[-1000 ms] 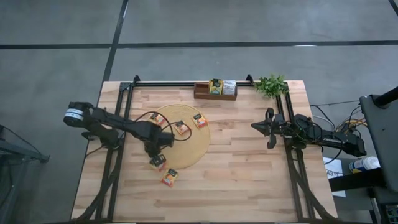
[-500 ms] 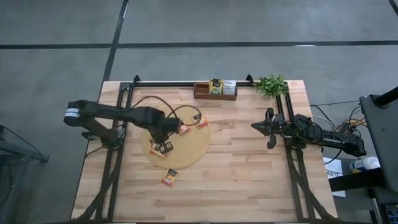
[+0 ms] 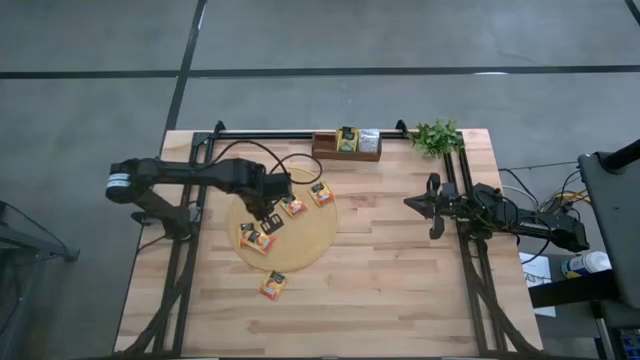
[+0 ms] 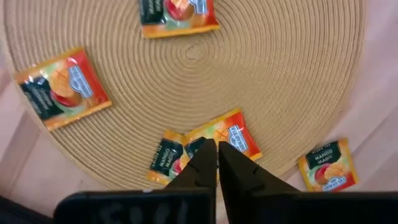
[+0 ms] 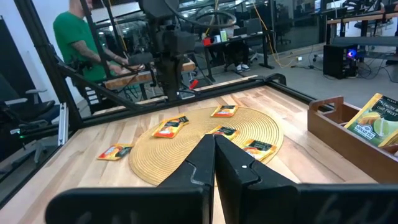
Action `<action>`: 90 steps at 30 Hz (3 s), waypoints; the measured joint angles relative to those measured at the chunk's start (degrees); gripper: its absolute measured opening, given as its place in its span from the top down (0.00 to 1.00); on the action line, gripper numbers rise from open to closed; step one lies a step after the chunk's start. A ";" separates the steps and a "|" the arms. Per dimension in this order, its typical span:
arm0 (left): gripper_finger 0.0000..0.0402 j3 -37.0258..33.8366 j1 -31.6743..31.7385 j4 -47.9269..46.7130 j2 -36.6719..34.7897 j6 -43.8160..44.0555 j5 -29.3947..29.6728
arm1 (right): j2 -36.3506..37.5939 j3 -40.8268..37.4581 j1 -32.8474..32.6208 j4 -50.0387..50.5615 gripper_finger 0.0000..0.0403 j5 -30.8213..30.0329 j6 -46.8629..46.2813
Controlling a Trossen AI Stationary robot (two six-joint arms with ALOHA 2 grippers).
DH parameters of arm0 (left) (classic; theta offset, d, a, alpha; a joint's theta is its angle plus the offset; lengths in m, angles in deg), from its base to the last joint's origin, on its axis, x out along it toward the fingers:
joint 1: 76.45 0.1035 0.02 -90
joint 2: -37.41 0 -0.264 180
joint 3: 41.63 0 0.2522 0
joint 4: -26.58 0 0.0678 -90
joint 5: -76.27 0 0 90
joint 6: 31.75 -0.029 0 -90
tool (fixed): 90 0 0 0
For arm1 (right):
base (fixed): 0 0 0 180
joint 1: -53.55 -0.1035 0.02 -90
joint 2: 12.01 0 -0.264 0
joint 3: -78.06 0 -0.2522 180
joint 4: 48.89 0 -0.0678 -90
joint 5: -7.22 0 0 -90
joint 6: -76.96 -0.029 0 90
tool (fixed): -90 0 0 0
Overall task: Pick & Place Tea
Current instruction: Put the orange tea bag into the left section of the wooden organizer
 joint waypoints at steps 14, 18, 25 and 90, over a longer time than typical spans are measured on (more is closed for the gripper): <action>0.54 -4.40 -0.94 1.84 2.70 12.82 -1.98 | -0.04 0.00 0.01 0.02 0.98 -0.01 0.00; 0.42 -7.52 -2.00 3.42 2.70 15.72 -3.73 | -0.07 0.00 0.01 0.00 0.98 -0.01 0.00; 0.32 -12.23 -5.11 12.29 2.70 26.09 -5.95 | -0.07 0.00 0.00 0.00 0.98 -0.01 0.00; 0.98 -10.08 -5.82 19.32 3.83 16.65 2.71 | -0.07 0.00 -0.01 0.02 0.98 -0.01 0.00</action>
